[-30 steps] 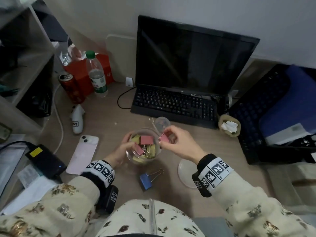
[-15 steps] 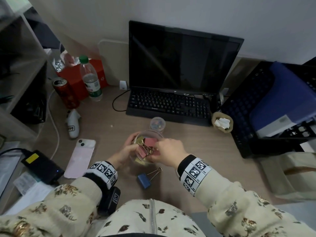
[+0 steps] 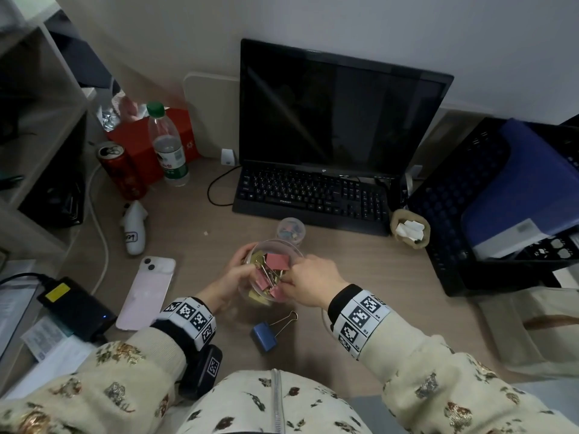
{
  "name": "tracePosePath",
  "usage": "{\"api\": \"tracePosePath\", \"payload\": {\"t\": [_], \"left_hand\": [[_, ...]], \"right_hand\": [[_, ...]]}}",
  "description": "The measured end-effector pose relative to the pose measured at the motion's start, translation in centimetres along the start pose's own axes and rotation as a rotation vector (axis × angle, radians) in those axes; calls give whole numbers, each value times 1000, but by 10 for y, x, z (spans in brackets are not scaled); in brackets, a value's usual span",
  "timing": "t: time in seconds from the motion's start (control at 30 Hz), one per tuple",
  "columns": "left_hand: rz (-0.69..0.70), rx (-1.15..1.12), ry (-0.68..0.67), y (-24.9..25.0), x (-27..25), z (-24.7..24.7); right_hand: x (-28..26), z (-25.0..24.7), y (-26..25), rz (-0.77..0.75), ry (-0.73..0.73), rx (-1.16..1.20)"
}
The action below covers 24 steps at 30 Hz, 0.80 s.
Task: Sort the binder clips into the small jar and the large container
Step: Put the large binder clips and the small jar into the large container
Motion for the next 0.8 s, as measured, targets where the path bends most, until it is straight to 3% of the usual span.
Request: {"api": "tracePosePath", "payload": {"t": [0.27, 0.4, 0.47, 0.53, 0.63, 0.8], "left_hand": [[17, 31, -8, 1, 6, -2], [20, -62, 75, 4, 9, -11], [40, -94, 111, 9, 9, -19], [66, -125, 151, 14, 7, -31], [98, -206, 221, 17, 6, -53], [124, -321, 328, 14, 10, -85]], "right_hand": [[2, 3, 1, 8, 24, -29], [-3, -12, 3, -13, 286, 199], [-5, -18, 8, 32, 469, 313], [-4, -18, 16, 104, 548, 358], [5, -2, 26, 184, 358, 328], [18, 32, 21, 178, 19, 361]]}}
Point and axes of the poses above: each hand's wrist, its own x-axis towards the middle knuckle, its own z-axis out of the palm, y = z × x, the point moved 2 cm from there along x, towards the middle knuckle, and after that the axes turned 3 degrees about -z, right-handed, at the moved point
